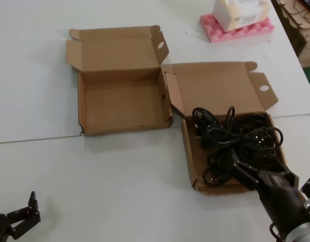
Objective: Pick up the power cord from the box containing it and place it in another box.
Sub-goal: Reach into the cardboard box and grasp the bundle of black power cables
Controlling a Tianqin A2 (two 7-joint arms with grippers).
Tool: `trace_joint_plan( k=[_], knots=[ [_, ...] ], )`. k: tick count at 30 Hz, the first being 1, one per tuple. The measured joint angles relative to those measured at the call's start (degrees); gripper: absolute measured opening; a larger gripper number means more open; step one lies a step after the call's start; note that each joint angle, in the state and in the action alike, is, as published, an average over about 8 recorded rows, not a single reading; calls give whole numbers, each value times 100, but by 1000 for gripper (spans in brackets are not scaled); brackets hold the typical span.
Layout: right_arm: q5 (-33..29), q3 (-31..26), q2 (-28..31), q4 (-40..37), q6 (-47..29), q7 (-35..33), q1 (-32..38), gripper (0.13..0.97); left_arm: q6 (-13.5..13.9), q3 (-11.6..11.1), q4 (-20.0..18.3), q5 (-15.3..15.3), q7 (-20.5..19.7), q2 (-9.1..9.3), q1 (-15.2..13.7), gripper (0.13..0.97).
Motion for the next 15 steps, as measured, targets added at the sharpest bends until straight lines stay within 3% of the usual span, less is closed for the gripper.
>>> trace_joint_plan(
  k=[15],
  knots=[
    [0,0,0,0,0,0,0,966,0,0,0,0,0,0,0,966]
  ],
)
